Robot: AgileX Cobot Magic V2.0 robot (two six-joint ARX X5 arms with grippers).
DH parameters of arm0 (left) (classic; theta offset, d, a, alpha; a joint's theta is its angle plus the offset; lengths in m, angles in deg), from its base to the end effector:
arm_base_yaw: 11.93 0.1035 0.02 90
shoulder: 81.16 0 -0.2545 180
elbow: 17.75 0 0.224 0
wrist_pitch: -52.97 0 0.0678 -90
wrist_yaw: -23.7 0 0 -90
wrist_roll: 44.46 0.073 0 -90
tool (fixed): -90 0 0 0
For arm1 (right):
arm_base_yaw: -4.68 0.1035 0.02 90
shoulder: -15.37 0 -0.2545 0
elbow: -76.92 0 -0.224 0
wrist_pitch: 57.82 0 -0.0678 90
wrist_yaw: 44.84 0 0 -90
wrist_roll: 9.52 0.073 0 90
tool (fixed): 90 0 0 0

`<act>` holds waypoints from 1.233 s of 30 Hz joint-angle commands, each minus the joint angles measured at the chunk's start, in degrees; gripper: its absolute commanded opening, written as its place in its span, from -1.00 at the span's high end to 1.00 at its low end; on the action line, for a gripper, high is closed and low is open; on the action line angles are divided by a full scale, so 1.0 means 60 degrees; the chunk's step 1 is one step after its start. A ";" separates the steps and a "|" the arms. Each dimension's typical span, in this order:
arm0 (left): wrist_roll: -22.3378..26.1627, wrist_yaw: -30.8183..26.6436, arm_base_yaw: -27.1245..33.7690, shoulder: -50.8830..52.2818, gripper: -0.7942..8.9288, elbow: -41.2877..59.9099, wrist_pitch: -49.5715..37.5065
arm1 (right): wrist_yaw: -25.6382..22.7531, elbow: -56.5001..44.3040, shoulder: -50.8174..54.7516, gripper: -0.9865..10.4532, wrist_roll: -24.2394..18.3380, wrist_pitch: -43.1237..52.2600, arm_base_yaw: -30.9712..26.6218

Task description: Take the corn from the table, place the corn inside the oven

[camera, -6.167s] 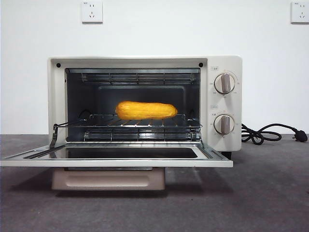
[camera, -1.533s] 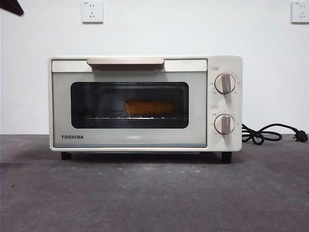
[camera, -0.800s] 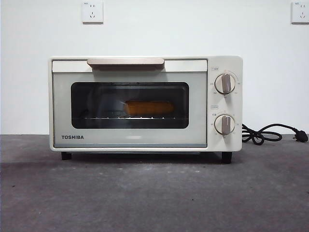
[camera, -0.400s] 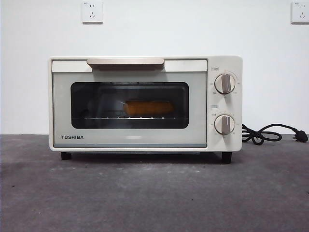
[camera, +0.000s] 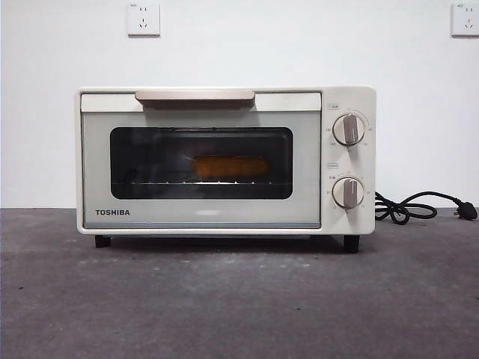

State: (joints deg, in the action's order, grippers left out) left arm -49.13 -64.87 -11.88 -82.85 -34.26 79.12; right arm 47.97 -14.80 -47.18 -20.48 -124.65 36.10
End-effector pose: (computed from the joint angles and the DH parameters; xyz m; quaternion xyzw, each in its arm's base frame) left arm 0.1202 -0.0017 0.1406 -0.0418 0.0991 -0.0080 0.9942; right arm 0.1778 0.1128 0.3341 -0.1718 0.3123 0.3068 0.8825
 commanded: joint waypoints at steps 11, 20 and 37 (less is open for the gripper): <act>0.0612 -0.0004 -0.0189 0.0222 0.84 0.0066 -0.0117 | -0.0015 0.0029 0.0022 0.83 -0.0018 0.0058 -0.0007; 0.1104 0.0011 -0.0197 0.0222 0.84 0.0066 -0.0168 | -0.0015 0.0029 0.0022 0.83 -0.0018 0.0055 -0.0007; 0.1100 0.0007 -0.0197 0.0127 0.84 0.0066 -0.0164 | -0.0015 0.0029 0.0022 0.83 -0.0018 0.0055 -0.0007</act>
State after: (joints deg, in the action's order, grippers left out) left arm -43.34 -64.85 -12.86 -82.07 -34.26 78.73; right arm 47.97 -14.80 -47.18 -20.48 -124.67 36.10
